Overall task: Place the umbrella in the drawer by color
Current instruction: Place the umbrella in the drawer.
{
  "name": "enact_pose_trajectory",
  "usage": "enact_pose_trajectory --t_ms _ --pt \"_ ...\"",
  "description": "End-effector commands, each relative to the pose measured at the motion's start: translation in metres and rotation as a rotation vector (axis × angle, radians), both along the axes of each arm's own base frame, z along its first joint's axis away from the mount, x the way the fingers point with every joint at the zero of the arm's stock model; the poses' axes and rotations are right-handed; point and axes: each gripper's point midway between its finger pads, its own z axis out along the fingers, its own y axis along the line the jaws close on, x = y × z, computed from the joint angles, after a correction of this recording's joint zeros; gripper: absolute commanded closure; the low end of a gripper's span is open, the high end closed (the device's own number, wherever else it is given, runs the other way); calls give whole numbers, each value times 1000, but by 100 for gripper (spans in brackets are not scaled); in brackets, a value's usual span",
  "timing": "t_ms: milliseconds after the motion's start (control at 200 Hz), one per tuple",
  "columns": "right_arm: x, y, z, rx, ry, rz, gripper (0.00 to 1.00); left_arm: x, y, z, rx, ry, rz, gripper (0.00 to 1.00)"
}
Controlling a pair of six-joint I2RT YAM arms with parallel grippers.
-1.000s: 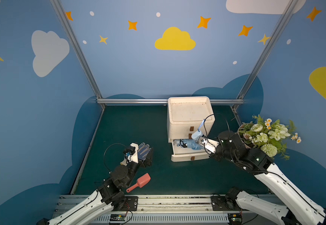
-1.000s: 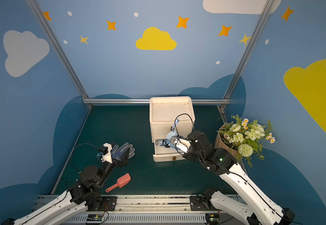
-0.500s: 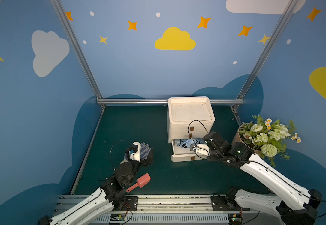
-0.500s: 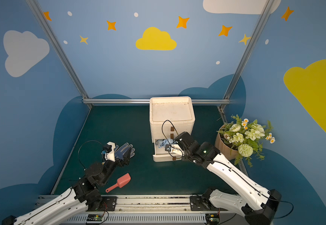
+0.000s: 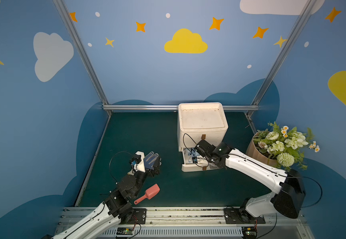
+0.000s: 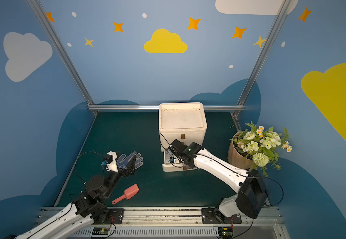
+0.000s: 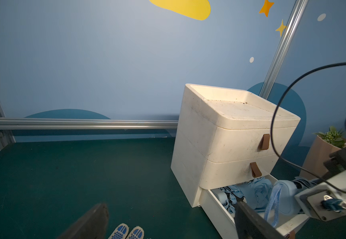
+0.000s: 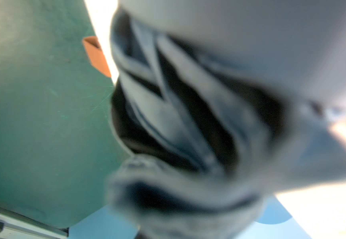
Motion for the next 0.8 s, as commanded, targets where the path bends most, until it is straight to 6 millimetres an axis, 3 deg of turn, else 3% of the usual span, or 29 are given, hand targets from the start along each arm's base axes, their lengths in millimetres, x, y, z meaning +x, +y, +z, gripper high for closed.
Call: enact_pose_trajectory --t_ms 0,305,481,581,661,796 --pt "20 7 9 -59 -78 -22 100 0 4 1 -27 -3 12 0" --pt "26 22 -28 -115 14 -49 100 -2 6 5 -49 -7 15 0" --pt "17 19 -48 -115 87 -69 69 -3 8 5 -55 -11 21 0" --pt "15 16 -52 -114 97 -87 59 -3 9 5 -54 -10 26 0" --pt "15 17 -49 -94 89 -99 50 -2 10 4 -53 -8 30 0" --pt "16 24 -31 -31 59 -115 44 -1 10 3 -47 -6 35 0"
